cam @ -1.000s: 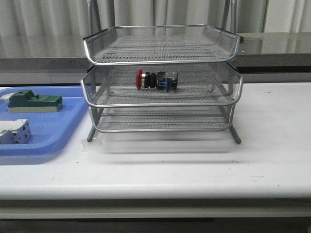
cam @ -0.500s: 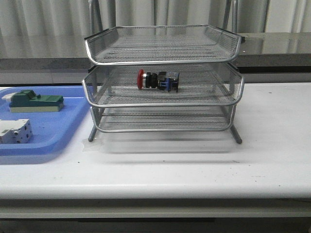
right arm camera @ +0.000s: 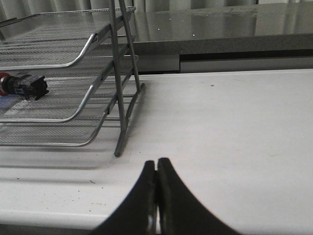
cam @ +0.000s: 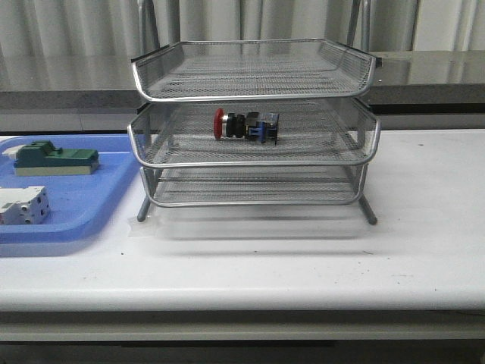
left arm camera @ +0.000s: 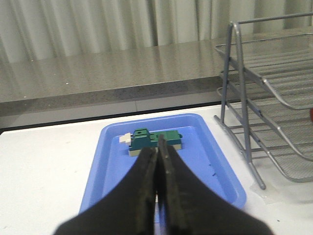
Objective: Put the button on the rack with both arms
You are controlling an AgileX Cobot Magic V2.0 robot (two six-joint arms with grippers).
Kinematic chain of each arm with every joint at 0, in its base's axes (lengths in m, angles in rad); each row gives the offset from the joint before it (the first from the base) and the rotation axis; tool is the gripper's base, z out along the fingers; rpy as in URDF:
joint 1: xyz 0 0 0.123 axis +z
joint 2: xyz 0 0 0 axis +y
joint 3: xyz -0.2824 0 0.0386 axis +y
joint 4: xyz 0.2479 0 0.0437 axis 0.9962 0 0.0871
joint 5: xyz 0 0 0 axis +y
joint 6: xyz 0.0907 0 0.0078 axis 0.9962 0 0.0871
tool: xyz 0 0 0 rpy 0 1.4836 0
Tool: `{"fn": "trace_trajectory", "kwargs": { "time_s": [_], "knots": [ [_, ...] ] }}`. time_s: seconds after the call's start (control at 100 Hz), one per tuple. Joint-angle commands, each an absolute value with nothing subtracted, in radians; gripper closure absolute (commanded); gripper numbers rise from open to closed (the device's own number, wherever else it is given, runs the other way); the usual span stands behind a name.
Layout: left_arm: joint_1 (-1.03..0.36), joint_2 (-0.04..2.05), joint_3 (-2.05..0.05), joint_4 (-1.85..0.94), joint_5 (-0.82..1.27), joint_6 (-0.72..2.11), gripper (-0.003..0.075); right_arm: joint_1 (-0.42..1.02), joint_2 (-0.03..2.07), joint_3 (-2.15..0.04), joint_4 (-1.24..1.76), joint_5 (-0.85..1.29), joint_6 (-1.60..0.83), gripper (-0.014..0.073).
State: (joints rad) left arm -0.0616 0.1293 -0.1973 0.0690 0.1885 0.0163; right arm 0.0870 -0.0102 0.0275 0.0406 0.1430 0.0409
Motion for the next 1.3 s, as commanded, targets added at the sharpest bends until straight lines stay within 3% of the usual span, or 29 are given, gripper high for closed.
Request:
{"fn": "trace_trajectory", "kwargs": {
  "time_s": [0.0, 0.37, 0.75, 1.29],
  "knots": [
    [-0.026, 0.106, -0.199, 0.070, 0.105, 0.000, 0.0740, 0.087, -0.032, 0.013, 0.034, 0.062, 0.037, 0.0654],
    [0.012, -0.039, -0.067, 0.063, 0.085, -0.005, 0.0740, 0.087, -0.032, 0.013, 0.034, 0.062, 0.037, 0.0654],
    [0.012, -0.037, 0.010, 0.051, -0.044, -0.034, 0.0740, 0.087, -0.032, 0.013, 0.034, 0.062, 0.037, 0.0654],
    [0.012, -0.037, 0.048, 0.047, -0.046, -0.034, 0.0740, 0.087, -0.032, 0.013, 0.034, 0.062, 0.037, 0.0654]
  ]
}}
